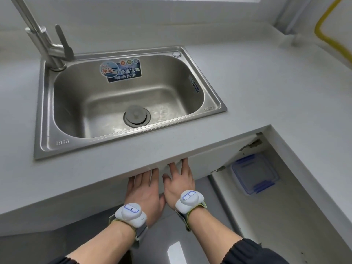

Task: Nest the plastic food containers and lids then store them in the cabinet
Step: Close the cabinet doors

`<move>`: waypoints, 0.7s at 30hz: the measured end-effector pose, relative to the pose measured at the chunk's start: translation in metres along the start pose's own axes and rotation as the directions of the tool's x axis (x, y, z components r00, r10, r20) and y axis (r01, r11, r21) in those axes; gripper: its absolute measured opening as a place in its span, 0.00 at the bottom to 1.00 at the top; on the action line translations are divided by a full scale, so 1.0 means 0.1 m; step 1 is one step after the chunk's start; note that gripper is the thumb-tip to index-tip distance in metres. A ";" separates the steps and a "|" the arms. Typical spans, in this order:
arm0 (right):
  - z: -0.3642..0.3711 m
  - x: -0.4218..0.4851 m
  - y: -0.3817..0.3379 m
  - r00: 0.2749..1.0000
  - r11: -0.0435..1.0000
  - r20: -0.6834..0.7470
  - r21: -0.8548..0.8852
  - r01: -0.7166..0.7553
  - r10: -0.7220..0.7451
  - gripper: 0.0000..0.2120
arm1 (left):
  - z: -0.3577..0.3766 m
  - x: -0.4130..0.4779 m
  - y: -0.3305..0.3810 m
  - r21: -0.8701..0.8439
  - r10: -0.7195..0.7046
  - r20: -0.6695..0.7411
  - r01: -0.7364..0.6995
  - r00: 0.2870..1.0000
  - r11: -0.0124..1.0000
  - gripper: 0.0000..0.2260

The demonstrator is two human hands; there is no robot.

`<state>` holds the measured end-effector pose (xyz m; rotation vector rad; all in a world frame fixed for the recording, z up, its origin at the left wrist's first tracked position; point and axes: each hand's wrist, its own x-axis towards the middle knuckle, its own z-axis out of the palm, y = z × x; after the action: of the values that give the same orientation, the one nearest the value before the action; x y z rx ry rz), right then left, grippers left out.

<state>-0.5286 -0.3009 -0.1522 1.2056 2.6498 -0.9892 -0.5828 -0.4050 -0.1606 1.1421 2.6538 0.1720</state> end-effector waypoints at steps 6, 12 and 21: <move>-0.01 -0.19 0.14 1.000 0.997 -0.002 0.078 0.011 -0.011 0.25 | -0.04 -0.11 0.07 0.023 0.069 -0.059 -0.067 0.996 0.997 0.31; 0.01 -0.36 0.27 0.998 0.981 -0.060 0.192 0.021 -0.010 0.23 | -0.15 -0.14 0.16 0.007 0.076 -0.070 -0.075 0.995 0.997 0.21; 0.02 -0.79 0.57 0.976 0.863 -0.036 0.475 -0.171 0.213 0.27 | 0.03 -0.23 0.29 -0.114 0.129 0.036 -0.124 0.991 0.986 0.11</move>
<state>-0.4348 -0.3258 -0.1594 1.5958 2.3495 -1.6366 -0.5471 -0.4018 -0.1532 1.2635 2.5005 0.3118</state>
